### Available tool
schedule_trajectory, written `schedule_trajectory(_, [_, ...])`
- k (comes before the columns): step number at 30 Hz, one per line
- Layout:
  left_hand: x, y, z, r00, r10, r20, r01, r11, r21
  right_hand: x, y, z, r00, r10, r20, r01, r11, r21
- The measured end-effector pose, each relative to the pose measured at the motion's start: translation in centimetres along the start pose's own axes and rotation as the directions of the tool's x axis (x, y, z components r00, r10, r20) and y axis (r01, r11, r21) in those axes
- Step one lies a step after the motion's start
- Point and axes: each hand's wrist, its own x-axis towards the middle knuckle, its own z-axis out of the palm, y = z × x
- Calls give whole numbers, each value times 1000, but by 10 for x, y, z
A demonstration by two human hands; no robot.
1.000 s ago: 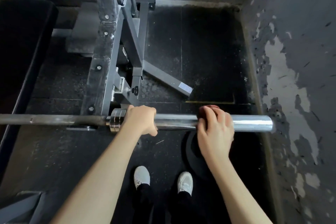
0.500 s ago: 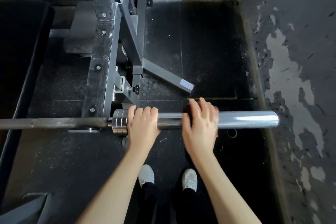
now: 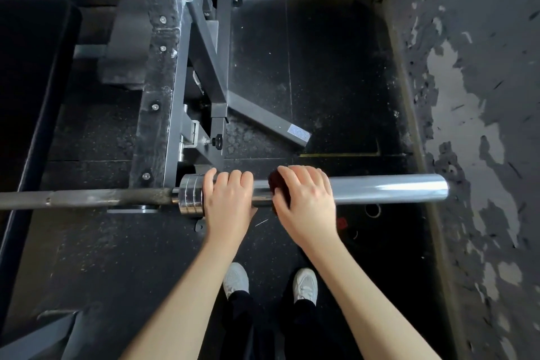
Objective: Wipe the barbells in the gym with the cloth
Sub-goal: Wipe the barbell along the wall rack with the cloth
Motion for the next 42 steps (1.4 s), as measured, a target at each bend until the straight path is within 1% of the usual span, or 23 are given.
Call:
schedule_trajectory(2, [3,0,-7,996,32,78,-33,999,17,-3,19,-12,999,-29,26,29,1000,-2])
schedule_trajectory(4, [12,-4,-18,954,70,290,-81,996,24,-5,42,-23,999,39,-12,-39,999,-25])
schedule_trajectory(6, [32,-8,-27,861,118,494,-110,993,-46,-8,52,-27,993,107,-58,-108,994,-9])
schedule_trajectory(8, [56,-5,-32,748,158,644,-114,987,-110,-13,51,-25,991,112,-74,-112,994,5])
schedule_trajectory(10, [70,3,-31,649,179,739,-129,984,-125,-16,55,-30,998,53,-40,-53,999,11])
schedule_trajectory(11, [70,5,-28,640,189,745,-138,982,-130,-15,61,-34,1000,25,-16,-25,1000,3])
schedule_trajectory(13, [62,6,-22,711,195,676,-148,981,-127,-9,74,-41,999,48,1,-48,998,-30])
schedule_trajectory(16, [44,3,-16,848,174,500,-127,984,-128,4,66,-33,938,334,-95,-338,941,-29])
schedule_trajectory(17, [39,3,-14,880,160,448,-118,986,-119,8,53,-25,918,376,-130,-383,923,-36])
schedule_trajectory(18, [34,4,-12,907,151,393,-119,987,-104,9,36,-16,927,347,-144,-356,934,-41])
schedule_trajectory(20, [23,6,-4,957,142,254,-126,989,-79,-1,17,-4,987,132,-91,-136,990,-39])
schedule_trajectory(22, [13,8,1,985,126,120,-116,989,-89,-12,25,-12,997,-74,12,73,997,7])
schedule_trajectory(23, [10,9,2,992,111,63,-106,991,-77,-14,37,-22,993,-110,33,110,994,6])
schedule_trajectory(25, [6,11,3,996,88,19,-87,995,-58,-10,66,-39,1000,-23,14,24,998,-53])
schedule_trajectory(28, [4,15,3,999,45,23,-44,998,-41,12,67,-35,943,316,-104,-323,945,-56])
schedule_trajectory(29, [4,16,3,999,27,26,-26,999,-22,16,54,-25,927,350,-134,-360,932,-54])
schedule_trajectory(30, [4,16,5,1000,10,29,-10,1000,-6,16,38,-14,938,324,-127,-331,943,-42])
schedule_trajectory(32, [5,16,2,996,28,81,-28,1000,-1,5,16,-4,991,122,-54,-121,993,12])
schedule_trajectory(33, [7,15,-2,990,56,131,-54,998,-14,-3,18,-5,999,29,-16,-29,998,48])
schedule_trajectory(35, [17,10,-12,952,98,289,-82,994,-66,-8,36,-22,999,-44,19,42,995,90])
schedule_trajectory(37, [33,6,-20,877,152,455,-91,984,-154,-11,61,-38,1000,-26,10,25,997,66])
schedule_trajectory(39, [49,8,-24,800,185,571,-95,978,-184,-12,83,-50,998,52,-38,-52,999,10])
schedule_trajectory(42, [59,15,-19,762,185,620,-103,981,-165,-2,85,-46,954,274,-124,-281,959,-36])
